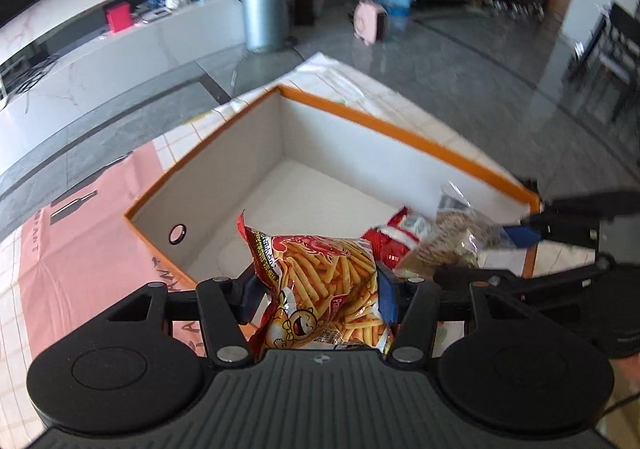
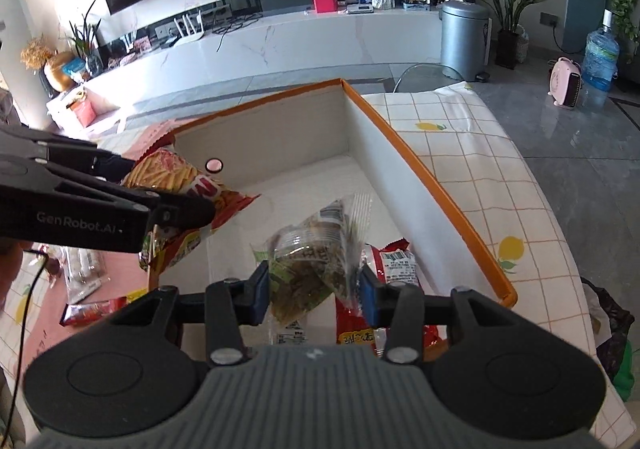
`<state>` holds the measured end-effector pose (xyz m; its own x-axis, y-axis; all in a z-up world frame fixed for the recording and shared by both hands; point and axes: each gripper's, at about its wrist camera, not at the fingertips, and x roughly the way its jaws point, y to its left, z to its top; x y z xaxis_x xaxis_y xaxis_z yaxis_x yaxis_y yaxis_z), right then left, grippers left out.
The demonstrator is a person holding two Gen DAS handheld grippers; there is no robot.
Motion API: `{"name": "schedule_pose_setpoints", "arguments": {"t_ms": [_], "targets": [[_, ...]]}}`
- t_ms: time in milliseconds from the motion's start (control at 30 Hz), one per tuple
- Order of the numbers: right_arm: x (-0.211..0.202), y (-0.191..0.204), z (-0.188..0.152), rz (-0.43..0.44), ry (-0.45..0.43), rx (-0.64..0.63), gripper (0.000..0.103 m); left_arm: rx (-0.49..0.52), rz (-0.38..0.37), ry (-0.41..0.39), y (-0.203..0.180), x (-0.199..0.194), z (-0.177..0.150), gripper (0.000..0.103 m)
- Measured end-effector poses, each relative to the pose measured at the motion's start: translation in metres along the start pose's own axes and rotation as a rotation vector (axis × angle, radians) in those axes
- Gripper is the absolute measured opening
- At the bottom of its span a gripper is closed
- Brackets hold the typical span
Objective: Organize snacks
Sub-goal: 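Carry both bags into the orange box and open both tools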
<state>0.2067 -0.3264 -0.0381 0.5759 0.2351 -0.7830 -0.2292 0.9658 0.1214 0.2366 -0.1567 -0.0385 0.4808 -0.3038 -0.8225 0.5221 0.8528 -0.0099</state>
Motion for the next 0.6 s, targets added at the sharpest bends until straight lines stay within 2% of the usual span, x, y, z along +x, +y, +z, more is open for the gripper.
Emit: {"name": "schedule_pose_setpoints", "arguments": {"t_ms": [133,233,600], "targets": [[0.022,-0.002,0.006,0.011,0.076,-0.060,0.042,0.040,-0.026,0.096,-0.004,0.022,0.001,0.064],[0.036,-0.002,0.009,-0.005,0.119,-0.106,0.042,0.063,-0.029,0.140,-0.006,0.033,0.000,0.064],[0.068,-0.014,0.002,-0.044,0.219,-0.123,0.042,0.087,-0.008,0.235,-0.010,0.070,0.009,0.064]]}}
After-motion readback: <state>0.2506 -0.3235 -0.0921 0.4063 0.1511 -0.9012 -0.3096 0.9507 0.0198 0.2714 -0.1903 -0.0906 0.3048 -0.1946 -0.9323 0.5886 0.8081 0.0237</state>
